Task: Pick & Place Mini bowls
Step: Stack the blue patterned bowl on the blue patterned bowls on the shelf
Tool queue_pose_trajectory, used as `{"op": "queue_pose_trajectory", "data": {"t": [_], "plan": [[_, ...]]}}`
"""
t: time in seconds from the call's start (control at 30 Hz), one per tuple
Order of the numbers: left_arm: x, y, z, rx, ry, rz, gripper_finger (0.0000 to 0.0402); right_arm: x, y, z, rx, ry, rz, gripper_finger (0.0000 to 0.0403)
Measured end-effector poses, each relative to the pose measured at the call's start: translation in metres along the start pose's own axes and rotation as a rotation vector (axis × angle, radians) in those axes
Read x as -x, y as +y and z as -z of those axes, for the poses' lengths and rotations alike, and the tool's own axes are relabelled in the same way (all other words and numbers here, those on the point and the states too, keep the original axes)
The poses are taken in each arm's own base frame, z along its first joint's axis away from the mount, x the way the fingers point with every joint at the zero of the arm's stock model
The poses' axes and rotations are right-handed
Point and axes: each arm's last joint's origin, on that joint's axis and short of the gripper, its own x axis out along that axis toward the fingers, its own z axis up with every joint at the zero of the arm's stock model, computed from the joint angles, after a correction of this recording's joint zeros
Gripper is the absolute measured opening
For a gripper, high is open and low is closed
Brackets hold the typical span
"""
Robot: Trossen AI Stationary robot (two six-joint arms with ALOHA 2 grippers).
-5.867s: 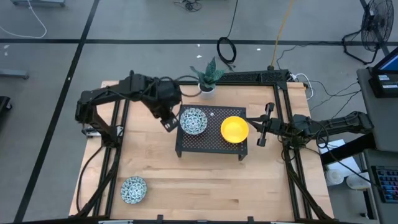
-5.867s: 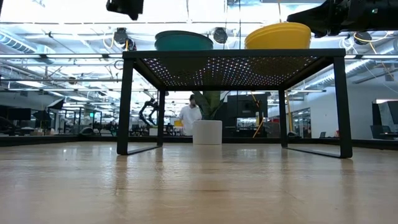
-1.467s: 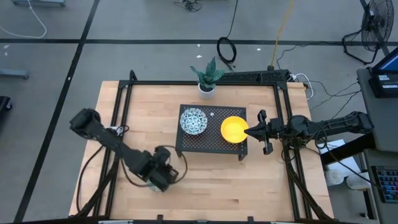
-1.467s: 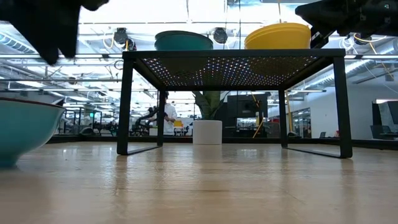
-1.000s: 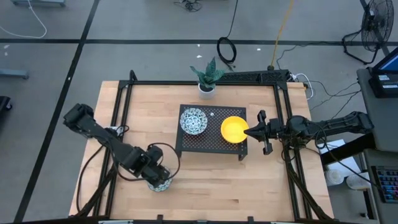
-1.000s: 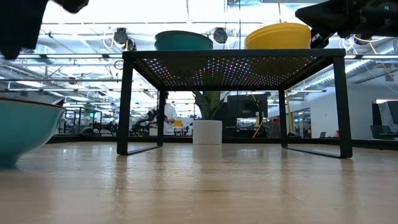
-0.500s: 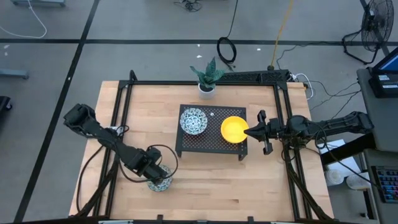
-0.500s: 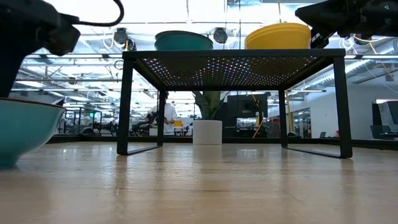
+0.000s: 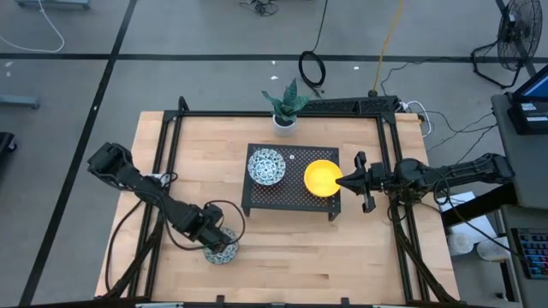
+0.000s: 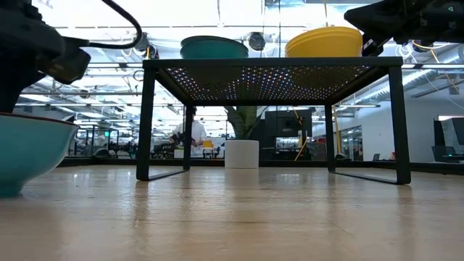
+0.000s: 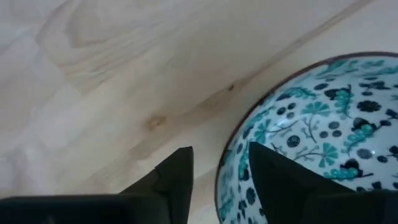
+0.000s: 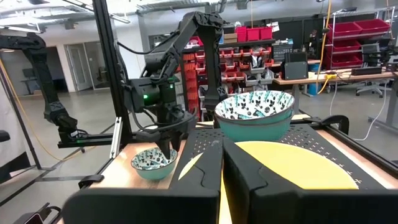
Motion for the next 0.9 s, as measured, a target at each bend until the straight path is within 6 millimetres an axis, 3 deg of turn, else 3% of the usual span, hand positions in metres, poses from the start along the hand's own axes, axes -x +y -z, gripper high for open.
{"op": "queue_pose_trajectory", "data": {"t": [0.9], "plan": [[0.0014,-0.0004,-0.0030,-0.058,-0.103,0.002,0.0029,0.0000,0.0000,0.0000,0.003,0.000,0.000,0.0000]]}}
